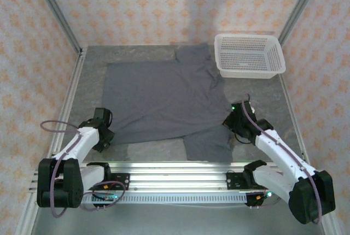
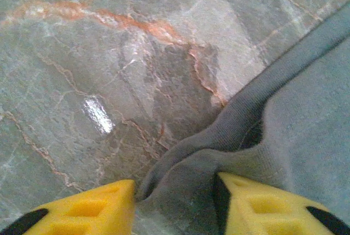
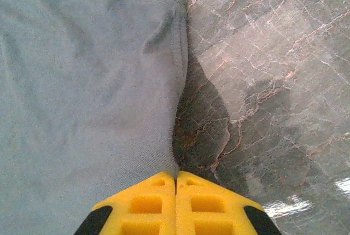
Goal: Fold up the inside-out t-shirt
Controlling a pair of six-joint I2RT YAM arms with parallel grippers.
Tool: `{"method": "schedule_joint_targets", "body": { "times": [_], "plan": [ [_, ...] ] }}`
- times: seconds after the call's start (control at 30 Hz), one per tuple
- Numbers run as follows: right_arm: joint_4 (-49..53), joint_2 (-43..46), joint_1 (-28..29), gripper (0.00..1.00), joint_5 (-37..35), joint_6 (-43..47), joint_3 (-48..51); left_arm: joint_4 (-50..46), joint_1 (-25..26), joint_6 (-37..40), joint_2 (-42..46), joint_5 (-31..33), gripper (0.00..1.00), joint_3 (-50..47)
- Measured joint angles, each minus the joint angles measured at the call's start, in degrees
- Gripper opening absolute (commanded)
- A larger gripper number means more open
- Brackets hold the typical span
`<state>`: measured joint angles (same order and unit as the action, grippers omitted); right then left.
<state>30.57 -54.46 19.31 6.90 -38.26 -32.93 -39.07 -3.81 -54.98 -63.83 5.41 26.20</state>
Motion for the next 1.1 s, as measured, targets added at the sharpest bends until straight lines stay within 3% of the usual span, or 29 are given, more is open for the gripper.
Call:
{"method": "schedule_joint_targets", "body": {
  "times": [0.1, 0.2, 0.7, 0.9, 1.1],
  "plan": [
    [0.11, -0.04, -0.02, 0.0, 0.15, 0.02, -0.22, -0.13, -0.68, -0.17, -0.07, 0.46, 0.07, -0.02],
    [0.92, 0.13, -0.02, 0.0, 0.13, -0.04, -0.22, -0.96, -0.85, -0.15, 0.72, 0.85, 0.0, -0.02],
    [9.68, 11.37, -0.02, 0.0, -0.11, -3.89, 5.88, -4.37, -0.85, 0.5, 15.23, -4.2, 0.0, -0.66],
    [9.18, 4.92, -0.24, 0.0, -3.45, -2.21, -3.58, -3.08, -0.85, 2.43, 10.51, -4.31, 0.0, 8.98],
    [1.99, -6.27, -2.97, 0.0, -5.25, 0.72, -10.49, 2.16, -0.85, 2.58, 2.45, -3.06, 0.0, 13.99]
  ]
}}
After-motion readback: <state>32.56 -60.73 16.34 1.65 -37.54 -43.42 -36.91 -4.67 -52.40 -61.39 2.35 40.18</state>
